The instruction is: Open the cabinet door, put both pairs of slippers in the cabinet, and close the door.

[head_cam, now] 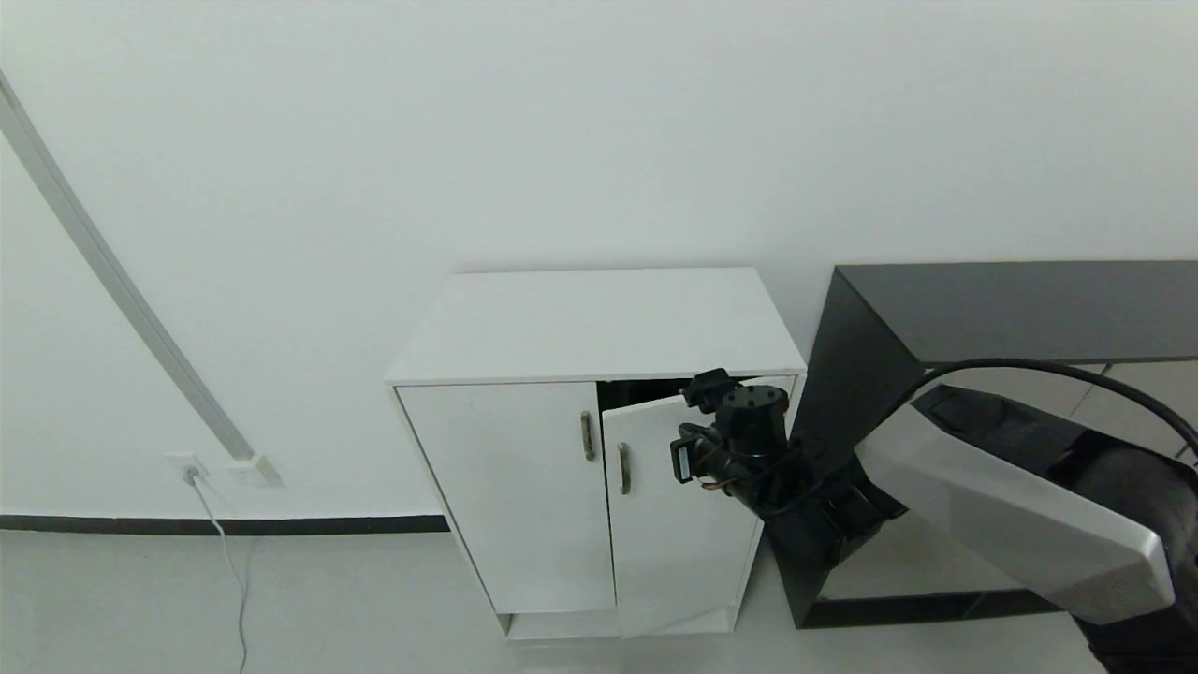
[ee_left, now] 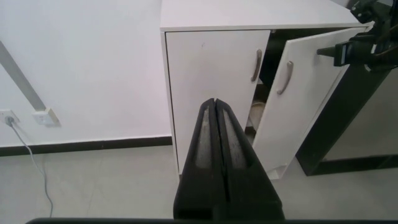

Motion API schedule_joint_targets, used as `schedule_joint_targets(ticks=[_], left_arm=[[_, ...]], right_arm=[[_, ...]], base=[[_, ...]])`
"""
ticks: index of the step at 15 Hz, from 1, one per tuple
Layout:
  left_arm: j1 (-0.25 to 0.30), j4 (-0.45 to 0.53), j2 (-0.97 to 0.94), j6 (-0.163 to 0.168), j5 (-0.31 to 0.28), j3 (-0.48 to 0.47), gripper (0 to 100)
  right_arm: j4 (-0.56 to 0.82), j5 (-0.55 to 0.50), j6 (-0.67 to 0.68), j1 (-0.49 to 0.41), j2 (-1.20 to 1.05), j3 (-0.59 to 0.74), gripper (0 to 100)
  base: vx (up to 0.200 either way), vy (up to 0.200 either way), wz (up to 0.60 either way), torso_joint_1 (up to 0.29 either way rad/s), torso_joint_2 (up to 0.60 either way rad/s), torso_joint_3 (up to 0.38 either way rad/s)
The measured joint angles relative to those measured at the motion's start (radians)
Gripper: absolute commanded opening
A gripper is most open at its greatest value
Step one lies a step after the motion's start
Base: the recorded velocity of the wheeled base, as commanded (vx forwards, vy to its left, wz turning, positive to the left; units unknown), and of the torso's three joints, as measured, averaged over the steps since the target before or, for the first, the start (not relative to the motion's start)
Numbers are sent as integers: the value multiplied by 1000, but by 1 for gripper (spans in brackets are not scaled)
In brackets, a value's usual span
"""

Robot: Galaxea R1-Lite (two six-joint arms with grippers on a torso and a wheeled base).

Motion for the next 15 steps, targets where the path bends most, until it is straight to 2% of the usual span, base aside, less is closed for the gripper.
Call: schedule_joint_targets(ticks=[6, 15], left_arm=[[0, 0, 0, 0, 0, 0, 0], [0, 0, 0, 0, -1, 0, 0]], right_arm=[[54, -1, -4, -28, 56, -123, 0], [81, -6, -6, -42, 104, -212, 0]], base=[[0, 0, 0, 0, 0, 0], [0, 0, 0, 0, 0, 0]])
